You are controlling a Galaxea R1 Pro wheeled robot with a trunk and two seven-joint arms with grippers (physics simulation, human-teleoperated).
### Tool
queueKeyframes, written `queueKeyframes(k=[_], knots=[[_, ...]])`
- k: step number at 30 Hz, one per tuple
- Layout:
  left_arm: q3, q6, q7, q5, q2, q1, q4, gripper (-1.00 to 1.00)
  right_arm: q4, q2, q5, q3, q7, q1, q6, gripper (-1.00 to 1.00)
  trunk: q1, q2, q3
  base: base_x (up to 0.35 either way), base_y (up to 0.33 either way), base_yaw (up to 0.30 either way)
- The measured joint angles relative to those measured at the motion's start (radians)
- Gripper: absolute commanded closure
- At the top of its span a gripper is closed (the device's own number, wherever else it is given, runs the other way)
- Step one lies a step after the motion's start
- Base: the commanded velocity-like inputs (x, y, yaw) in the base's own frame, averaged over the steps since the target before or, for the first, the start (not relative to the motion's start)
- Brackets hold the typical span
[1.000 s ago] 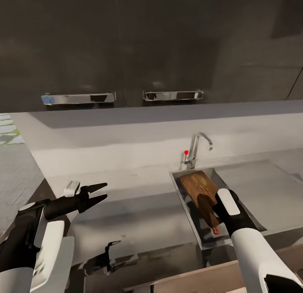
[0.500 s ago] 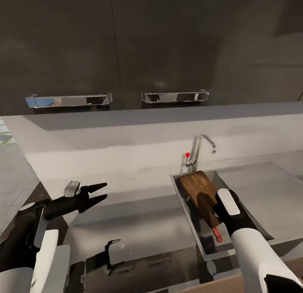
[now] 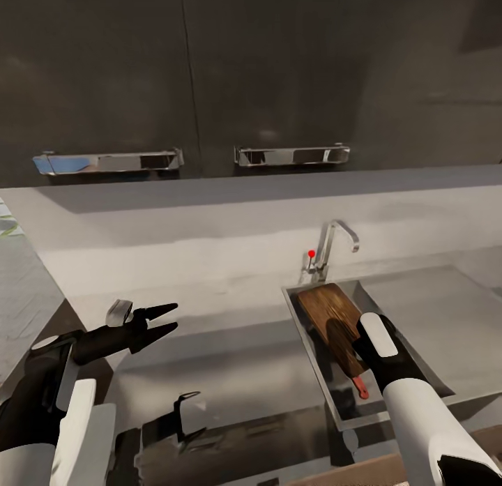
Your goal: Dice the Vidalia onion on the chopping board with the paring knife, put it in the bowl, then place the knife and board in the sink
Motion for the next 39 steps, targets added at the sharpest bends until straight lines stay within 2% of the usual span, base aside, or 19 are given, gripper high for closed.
queueKeyframes(k=[28, 39], knots=[[-0.001, 0.0, 0.001, 0.0, -0.001, 0.0, 0.02, -1.0, 0.0, 0.0, 0.0, -0.001, 0.0, 0.0, 0.0, 1.0, 0.0, 0.0, -0.044, 0.0, 0.0, 0.0], [-0.001, 0.0, 0.001, 0.0, -0.001, 0.0, 0.024, -1.0, -0.001, 0.0, 0.0, -0.001, 0.0, 0.0, 0.0, 1.0, 0.0, 0.0, -0.047, 0.0, 0.0, 0.0]])
